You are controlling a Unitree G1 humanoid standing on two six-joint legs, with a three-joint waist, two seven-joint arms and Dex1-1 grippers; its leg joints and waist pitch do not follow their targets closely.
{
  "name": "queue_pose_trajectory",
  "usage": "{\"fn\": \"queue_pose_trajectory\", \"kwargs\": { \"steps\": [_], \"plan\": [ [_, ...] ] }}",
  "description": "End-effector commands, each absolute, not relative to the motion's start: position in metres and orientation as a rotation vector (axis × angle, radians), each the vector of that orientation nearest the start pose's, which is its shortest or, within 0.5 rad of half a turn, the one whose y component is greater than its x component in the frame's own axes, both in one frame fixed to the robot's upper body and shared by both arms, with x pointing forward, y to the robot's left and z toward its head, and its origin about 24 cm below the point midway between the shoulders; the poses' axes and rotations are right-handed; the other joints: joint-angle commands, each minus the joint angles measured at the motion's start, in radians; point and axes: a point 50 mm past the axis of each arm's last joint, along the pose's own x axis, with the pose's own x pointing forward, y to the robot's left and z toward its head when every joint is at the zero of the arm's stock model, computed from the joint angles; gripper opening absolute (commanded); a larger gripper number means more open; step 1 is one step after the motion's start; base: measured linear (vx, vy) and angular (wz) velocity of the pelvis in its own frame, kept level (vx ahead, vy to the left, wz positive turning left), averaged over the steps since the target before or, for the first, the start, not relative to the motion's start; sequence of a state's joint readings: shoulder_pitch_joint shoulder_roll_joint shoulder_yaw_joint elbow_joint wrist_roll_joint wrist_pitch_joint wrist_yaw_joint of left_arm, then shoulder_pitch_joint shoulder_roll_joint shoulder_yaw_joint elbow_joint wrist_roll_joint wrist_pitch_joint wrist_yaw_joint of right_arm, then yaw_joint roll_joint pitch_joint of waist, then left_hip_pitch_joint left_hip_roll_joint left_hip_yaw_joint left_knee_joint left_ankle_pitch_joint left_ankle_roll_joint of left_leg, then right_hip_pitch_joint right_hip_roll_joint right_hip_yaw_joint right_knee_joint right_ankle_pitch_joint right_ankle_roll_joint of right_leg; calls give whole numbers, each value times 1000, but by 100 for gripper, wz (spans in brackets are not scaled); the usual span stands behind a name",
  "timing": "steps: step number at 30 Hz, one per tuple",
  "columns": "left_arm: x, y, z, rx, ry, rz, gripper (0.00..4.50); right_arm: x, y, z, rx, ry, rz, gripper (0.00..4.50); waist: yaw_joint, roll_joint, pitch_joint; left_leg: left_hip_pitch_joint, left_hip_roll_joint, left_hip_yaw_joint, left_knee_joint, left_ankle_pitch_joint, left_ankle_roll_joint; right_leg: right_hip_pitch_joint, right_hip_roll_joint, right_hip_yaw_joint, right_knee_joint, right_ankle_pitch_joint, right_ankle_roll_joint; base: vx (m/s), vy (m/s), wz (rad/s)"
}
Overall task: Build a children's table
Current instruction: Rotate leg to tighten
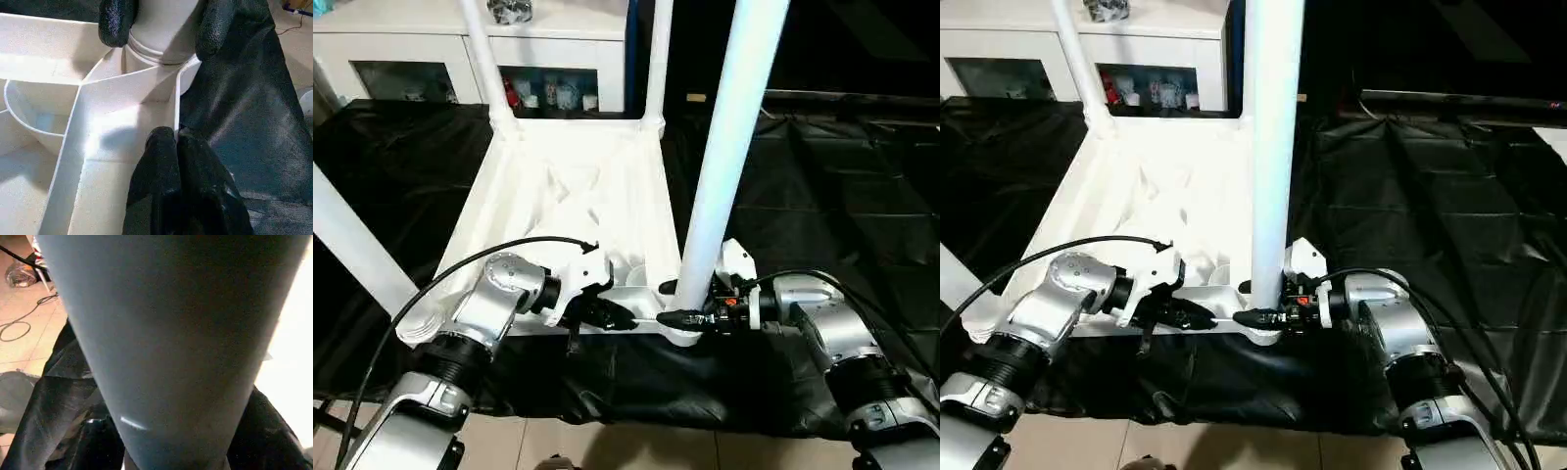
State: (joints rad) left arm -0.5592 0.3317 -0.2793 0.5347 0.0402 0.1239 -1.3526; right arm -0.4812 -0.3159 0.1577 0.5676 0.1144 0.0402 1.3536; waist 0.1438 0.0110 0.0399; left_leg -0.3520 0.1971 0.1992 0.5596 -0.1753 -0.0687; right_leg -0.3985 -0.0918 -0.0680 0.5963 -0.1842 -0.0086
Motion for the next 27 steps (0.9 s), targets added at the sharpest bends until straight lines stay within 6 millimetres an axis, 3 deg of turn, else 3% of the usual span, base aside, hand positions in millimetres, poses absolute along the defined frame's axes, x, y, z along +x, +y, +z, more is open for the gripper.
{"fn": "queue_pose_trajectory", "kwargs": {
  "steps": [1, 2, 3, 4, 5, 6, 7, 9, 14, 17, 19, 20, 22, 27],
  "plan": [
    [308, 102, 60, 380, 372, -1482, 0, 272, -104, 17, -100, 451, 1624, 214, -4, -7, -53, 6, 40, -16, -59, -234, 52, 44, -60, 43, -69, -218, -223, 0, 0, 0],
    [313, 100, 61, 378, 351, -1416, 0, 274, -101, 15, -97, 431, 1558, 213, -3, 1, -52, 7, 41, -17, -60, -244, 47, 43, -60, 43, -72, -231, -220, 0, 0, 0],
    [315, 99, 61, 378, 344, -1387, 0, 276, -100, 14, -100, 422, 1521, 213, -4, -2, -52, 7, 40, -17, -61, -246, 43, 43, -59, 43, -72, -236, -215, 0, 0, 0],
    [317, 98, 61, 378, 339, -1366, 0, 278, -99, 13, -102, 416, 1491, 211, -4, 4, -51, 7, 41, -19, -62, -251, 37, 42, -61, 43, -72, -245, -212, 0, 0, 0],
    [319, 94, 61, 369, 329, -1316, 0, 284, -97, 9, -101, 409, 1378, 210, -8, 2, -49, 7, 38, -19, -64, -269, 29, 42, -60, 42, -77, -282, -202, 0, 0, 0],
    [320, 94, 61, 368, 328, -1309, 0, 285, -97, 9, -102, 406, 1359, 208, -8, 10, -47, 9, 38, -20, -66, -287, 24, 39, -61, 42, -81, -316, -194, 0, 0, 0],
    [321, 89, 59, 356, 322, -1271, 0, 291, -94, 5, -84, 401, 1261, 208, -13, 4, -44, 14, 35, -21, -66, -324, 13, 36, -64, 41, -92, -400, -173, 0, 0, 0],
    [322, 83, 59, 344, 319, -1236, 0, 296, -91, 3, -66, 405, 1158, 203, -24, 3, -41, 18, 32, -27, -70, -352, -2, 32, -65, 39, -105, -524, -126, -26, -2, -1],
    [326, 64, 58, 305, 304, -1156, 0, 305, -78, -2, -25, 416, 966, 199, -59, 12, -39, 15, 25, -38, -72, -415, -4, 25, -61, 31, -120, -600, -81, -20, 1, -1],
    [326, 46, 57, 283, 286, -1106, 0, 313, -69, -5, -2, 420, 791, 199, -72, 14, -42, 12, 26, -42, -76, -426, -7, 28, -58, 26, -119, -566, -90, 0, 0, 0],
    [326, 42, 58, 287, 276, -1110, 0, 314, -65, -3, 3, 399, 788, 199, -76, 15, -43, 13, 26, -43, -78, -440, -2, 28, -57, 24, -122, -545, -92, 0, 0, 0],
    [325, 41, 58, 292, 272, -1118, 0, 313, -62, -2, 22, 382, 804, 234, -79, 16, -43, 10, 26, -43, -79, -444, 4, 30, -58, 26, -122, -526, -95, 0, 0, 0],
    [324, 39, 59, 303, 258, -1138, 0, 312, -59, 1, 64, 365, 818, 269, -80, 15, -42, 15, 26, -40, -78, -459, 12, 23, -57, 29, -124, -514, -105, 0, 0, 0],
    [323, 47, 59, 324, 234, -1158, 0, 311, -76, 10, 8, 308, 888, 296, -70, 9, -48, 10, 30, -34, -76, -403, 31, 30, -57, 38, -112, -411, -136, 0, 0, 0]
  ]
}}
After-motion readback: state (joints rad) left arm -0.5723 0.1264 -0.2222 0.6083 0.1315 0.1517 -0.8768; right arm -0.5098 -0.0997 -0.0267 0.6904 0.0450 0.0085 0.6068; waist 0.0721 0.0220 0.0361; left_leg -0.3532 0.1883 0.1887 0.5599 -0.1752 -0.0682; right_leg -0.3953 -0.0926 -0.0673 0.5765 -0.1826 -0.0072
